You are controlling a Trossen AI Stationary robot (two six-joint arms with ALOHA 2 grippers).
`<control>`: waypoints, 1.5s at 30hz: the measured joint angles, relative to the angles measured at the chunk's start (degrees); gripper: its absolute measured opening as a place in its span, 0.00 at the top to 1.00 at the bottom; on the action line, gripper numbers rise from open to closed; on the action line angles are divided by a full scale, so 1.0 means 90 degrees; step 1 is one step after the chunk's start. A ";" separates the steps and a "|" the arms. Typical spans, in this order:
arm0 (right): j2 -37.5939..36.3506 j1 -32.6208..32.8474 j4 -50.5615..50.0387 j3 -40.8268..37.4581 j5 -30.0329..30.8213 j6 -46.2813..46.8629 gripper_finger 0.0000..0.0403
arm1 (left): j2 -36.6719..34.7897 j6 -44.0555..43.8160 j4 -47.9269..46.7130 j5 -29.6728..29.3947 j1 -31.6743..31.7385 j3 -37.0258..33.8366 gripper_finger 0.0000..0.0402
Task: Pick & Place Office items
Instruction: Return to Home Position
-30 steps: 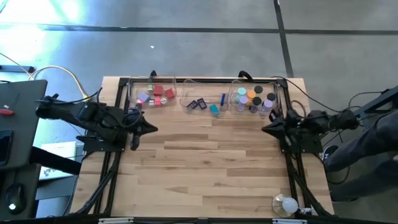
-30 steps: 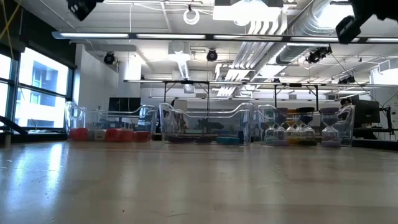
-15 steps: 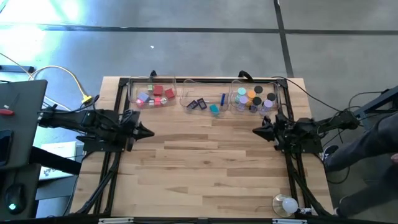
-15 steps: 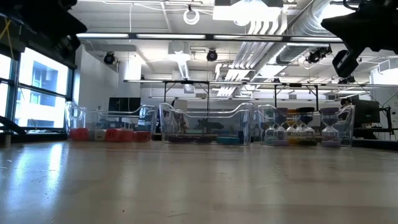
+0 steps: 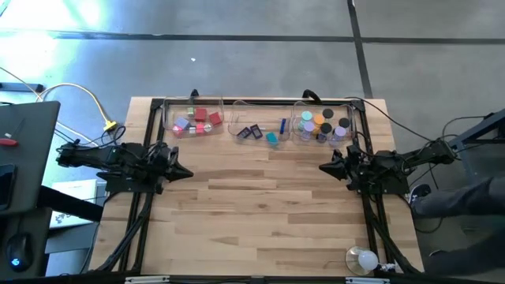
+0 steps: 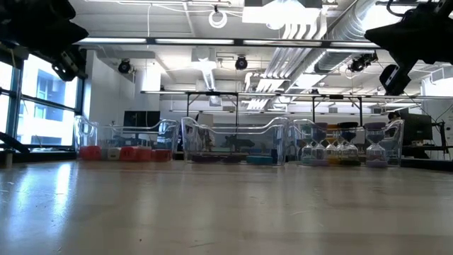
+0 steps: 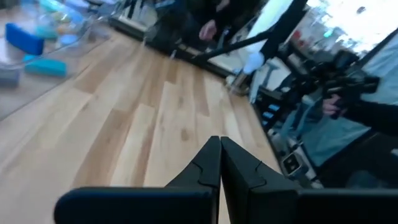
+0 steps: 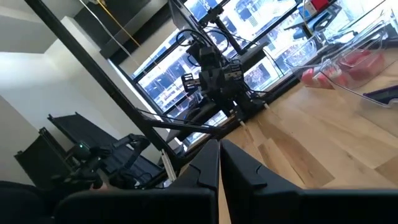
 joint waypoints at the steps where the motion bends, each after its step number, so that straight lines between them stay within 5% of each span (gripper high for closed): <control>1: 0.0001 0.0000 -0.0002 0.0000 0.0018 0.0001 0.99 | -0.0067 0.0001 0.0166 0.0040 0.0000 -0.0111 1.00; 22: -0.0002 0.0002 -0.0519 0.0002 0.0426 0.0615 0.99 | -0.0276 -0.0423 0.1997 0.0538 0.0000 -0.1632 1.00; 45: 0.0001 0.0000 -0.0784 0.0005 0.0511 -0.0113 0.99 | -0.0247 0.0293 0.2083 0.0731 0.0000 -0.1684 1.00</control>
